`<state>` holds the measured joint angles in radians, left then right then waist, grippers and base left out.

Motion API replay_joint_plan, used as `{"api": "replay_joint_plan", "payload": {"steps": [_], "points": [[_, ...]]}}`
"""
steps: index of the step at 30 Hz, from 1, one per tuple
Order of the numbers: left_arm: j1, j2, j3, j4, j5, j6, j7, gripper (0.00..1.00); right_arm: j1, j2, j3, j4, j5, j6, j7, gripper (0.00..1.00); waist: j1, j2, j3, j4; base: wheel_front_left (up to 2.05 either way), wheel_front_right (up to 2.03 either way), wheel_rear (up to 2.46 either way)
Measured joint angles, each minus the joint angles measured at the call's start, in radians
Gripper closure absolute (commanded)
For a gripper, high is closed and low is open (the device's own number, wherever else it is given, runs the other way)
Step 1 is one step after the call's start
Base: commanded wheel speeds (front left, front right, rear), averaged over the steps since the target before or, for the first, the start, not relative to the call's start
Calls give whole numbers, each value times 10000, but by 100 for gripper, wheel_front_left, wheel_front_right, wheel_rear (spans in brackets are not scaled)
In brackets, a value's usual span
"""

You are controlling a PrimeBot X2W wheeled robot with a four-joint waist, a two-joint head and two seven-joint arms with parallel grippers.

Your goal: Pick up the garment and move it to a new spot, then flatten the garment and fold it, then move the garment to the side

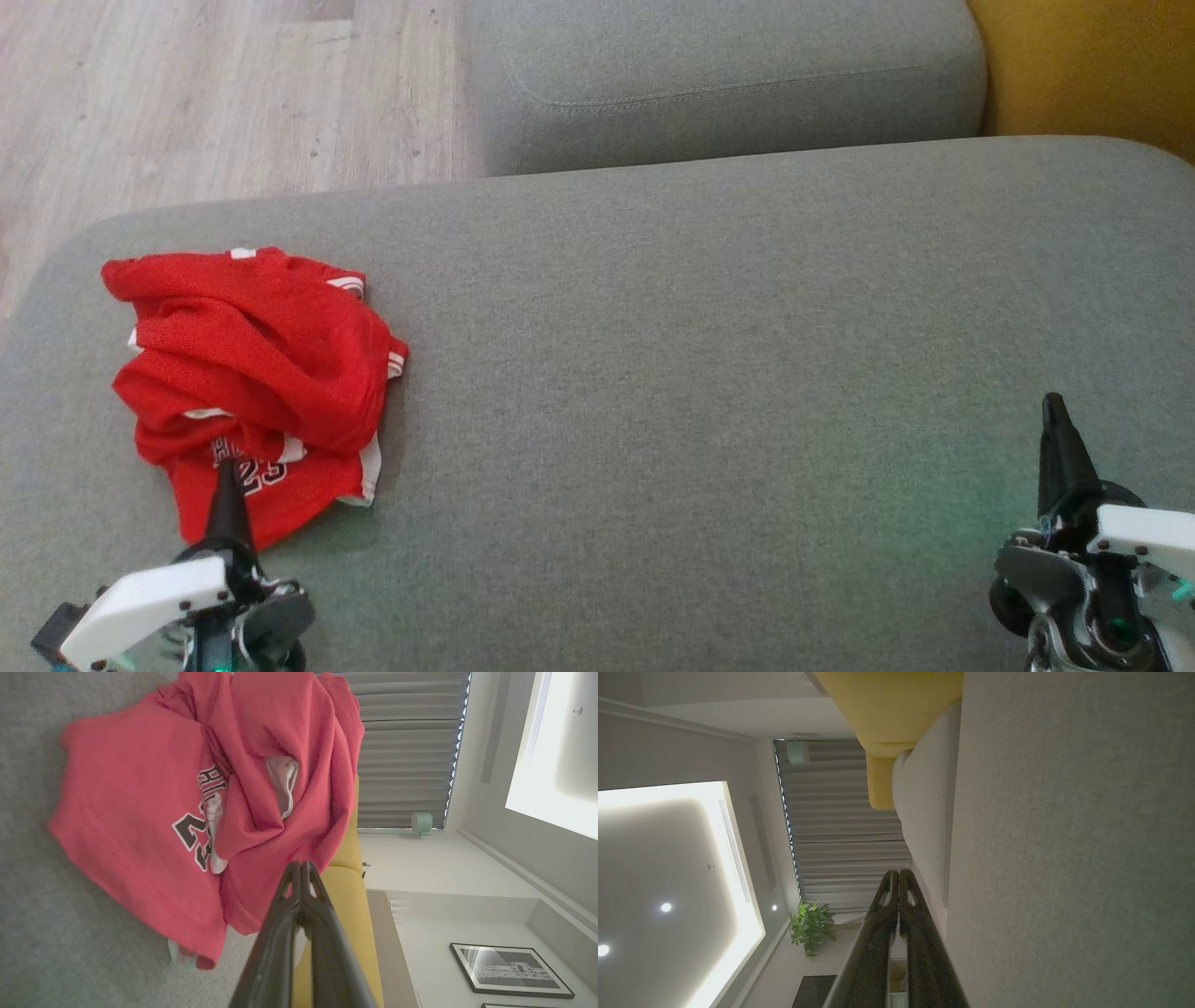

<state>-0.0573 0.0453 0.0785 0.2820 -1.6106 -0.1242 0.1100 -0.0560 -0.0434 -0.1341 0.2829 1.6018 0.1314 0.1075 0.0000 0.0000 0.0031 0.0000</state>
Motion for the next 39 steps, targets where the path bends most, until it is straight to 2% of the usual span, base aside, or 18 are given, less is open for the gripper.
{"api": "replay_joint_plan", "payload": {"steps": [12,13,17,26,39], "points": [[0,0,0,0,0,0,0,100,0,0,0,0,0,0,0,100,0,0,0,0,0,0,0],[7,0,-6,48,0,10,-2,0,6,2,2,46,-4,0,-2,0,0,0,0,0,0,0,0],[365,-33,-77,476,0,12,-15,0,389,35,31,500,-6,0,-15,0,0,0,0,-1,0,0,0],[507,-48,-134,389,155,12,-286,0,480,38,144,347,-270,0,-299,0,0,0,-17,23,0,0,0],[506,-50,-23,247,809,12,-637,0,481,38,186,77,-1523,0,-640,0,0,0,-19,101,0,0,0]]}}
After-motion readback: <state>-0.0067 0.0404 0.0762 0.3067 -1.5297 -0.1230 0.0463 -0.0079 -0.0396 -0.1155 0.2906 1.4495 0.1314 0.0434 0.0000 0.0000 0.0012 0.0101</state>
